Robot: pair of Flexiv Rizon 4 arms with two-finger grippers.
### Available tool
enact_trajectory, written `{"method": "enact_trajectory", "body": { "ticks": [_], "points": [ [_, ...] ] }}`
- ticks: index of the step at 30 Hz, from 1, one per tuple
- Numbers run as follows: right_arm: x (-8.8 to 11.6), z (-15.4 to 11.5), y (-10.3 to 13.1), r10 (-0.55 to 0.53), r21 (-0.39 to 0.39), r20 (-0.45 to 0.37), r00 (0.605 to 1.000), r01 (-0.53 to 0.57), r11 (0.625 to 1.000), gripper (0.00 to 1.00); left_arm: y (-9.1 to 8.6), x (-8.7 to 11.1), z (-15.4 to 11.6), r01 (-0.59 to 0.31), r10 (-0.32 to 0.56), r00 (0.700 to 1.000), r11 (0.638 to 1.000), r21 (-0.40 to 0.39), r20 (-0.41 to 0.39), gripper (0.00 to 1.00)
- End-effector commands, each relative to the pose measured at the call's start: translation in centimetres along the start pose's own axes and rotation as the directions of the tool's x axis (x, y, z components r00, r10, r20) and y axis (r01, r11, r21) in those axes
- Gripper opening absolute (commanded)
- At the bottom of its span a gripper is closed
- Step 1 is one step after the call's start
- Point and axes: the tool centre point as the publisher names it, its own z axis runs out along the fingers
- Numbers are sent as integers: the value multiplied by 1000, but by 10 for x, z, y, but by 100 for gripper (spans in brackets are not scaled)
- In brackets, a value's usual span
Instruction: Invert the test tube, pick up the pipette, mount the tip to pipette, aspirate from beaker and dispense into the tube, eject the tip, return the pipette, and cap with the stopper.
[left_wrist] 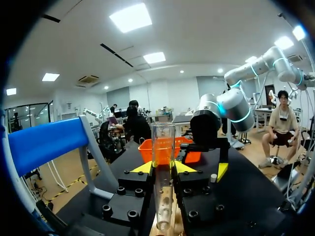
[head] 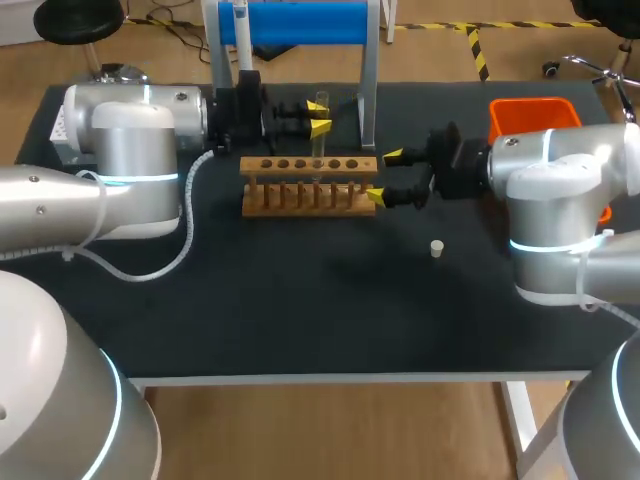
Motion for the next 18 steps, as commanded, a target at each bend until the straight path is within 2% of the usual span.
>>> {"method": "enact_trajectory", "body": {
  "ticks": [1,18],
  "points": [
    [0,0,0,0,-1,0,1000,0,1000,100,3,1,0,0,-1,1000,1000,8,6,0],
    [0,0,0,0,-1,0,1000,0,1000,100,15,1,-1,-7,7,1000,1000,23,18,0]
  ]
}}
